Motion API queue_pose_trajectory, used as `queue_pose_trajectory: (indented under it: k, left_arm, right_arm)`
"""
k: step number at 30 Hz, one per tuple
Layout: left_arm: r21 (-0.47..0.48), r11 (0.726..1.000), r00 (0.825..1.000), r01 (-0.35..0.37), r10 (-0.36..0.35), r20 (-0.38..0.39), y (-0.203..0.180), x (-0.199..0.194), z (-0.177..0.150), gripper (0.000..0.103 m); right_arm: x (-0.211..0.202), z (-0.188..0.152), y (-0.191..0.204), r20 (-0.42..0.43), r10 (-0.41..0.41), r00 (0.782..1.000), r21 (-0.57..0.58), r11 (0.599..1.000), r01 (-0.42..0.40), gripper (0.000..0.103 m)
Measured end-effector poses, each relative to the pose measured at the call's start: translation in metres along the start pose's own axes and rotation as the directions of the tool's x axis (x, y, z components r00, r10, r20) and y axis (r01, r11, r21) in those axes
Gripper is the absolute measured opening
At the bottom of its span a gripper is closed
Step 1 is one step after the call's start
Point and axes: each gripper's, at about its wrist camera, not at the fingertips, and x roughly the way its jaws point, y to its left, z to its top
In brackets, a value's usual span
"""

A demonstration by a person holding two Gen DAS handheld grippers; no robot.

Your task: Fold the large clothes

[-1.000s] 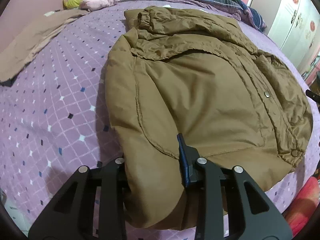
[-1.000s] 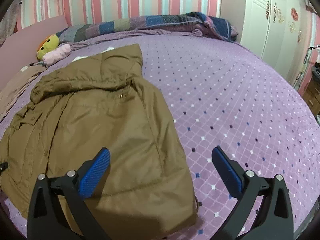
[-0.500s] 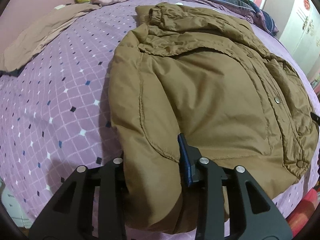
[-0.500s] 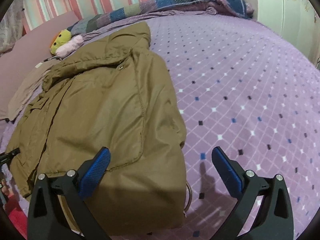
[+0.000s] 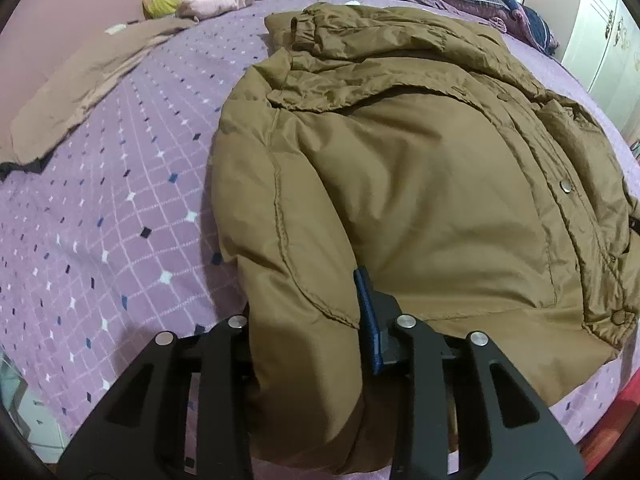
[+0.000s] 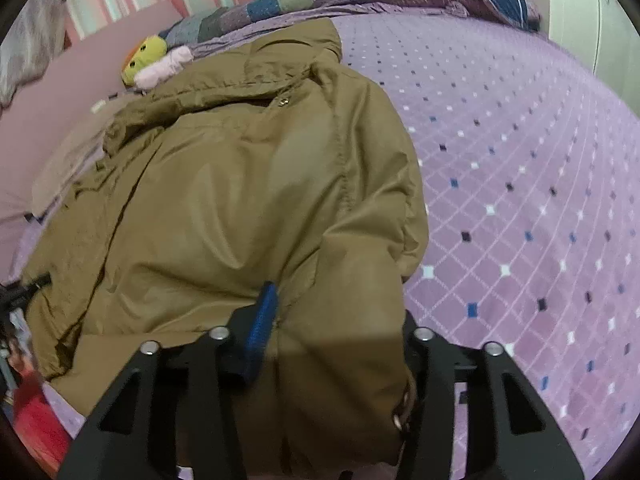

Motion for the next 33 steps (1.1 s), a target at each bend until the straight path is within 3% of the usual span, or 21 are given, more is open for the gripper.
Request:
queue_pose_trajectory:
  k: [3, 9, 17, 24, 33]
  left_arm:
    - [-0.028, 1.0, 1.0, 0.013, -0.013, 0.005, 0.004, -0.004, 0.0, 0.029]
    - [-0.049, 0.998, 0.999, 0.03, -0.028, 0.047, 0.01, -0.018, 0.001, 0.025]
    - [-0.075, 0.995, 0.994, 0.068, -0.06, 0.096, 0.026, -0.037, 0.012, 0.023]
    - [-0.067, 0.996, 0.994, 0.055, -0.049, 0.098, 0.025, -0.034, 0.018, 0.022]
    - [-0.073, 0.989, 0.977, 0.13, -0.115, 0.182, 0.026, -0.078, 0.015, 0.02]
  right_arm:
    - [-0.007, -0.001, 0.004, 0.003, -0.022, 1.0, -0.008, 1.0, 0.022, 0.03]
    - [-0.03, -0.01, 0.002, 0.023, 0.0, 1.0, 0.019, 1.0, 0.0, 0.022]
    - [-0.051, -0.019, 0.005, 0.07, 0.067, 0.995, 0.071, 0.995, -0.072, 0.019]
    - [-0.046, -0.017, 0.004, 0.068, 0.1, 0.993, 0.098, 0.989, -0.106, 0.019]
    - [-0.08, -0.013, 0.012, 0.146, 0.139, 0.979, 0.079, 0.985, -0.152, 0.019]
